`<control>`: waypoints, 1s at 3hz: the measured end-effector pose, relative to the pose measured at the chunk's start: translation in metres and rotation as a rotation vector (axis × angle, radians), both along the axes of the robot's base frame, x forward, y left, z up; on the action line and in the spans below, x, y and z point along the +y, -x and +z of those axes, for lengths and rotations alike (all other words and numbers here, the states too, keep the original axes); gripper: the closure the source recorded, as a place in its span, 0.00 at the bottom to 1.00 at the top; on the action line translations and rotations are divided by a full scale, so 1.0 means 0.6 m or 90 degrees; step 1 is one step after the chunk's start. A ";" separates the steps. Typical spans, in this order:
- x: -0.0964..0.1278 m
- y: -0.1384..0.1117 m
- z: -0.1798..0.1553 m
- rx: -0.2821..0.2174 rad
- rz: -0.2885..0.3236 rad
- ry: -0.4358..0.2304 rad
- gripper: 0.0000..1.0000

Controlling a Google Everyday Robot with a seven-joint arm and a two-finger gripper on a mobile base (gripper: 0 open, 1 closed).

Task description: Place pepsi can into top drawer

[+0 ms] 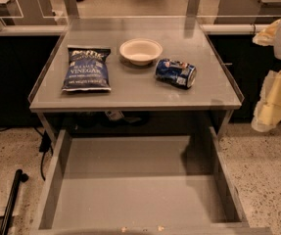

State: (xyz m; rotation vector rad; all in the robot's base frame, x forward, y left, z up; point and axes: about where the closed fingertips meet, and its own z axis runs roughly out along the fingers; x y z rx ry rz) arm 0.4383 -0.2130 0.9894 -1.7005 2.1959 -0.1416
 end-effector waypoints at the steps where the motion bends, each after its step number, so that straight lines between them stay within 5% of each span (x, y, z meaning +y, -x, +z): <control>1: 0.000 0.000 0.000 -0.001 0.000 0.000 0.00; 3: 0.039 -0.074 0.001 -0.065 0.010 -0.042 0.00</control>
Offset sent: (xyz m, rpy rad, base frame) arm 0.0521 0.0316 -0.0025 0.0011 -0.1210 0.0414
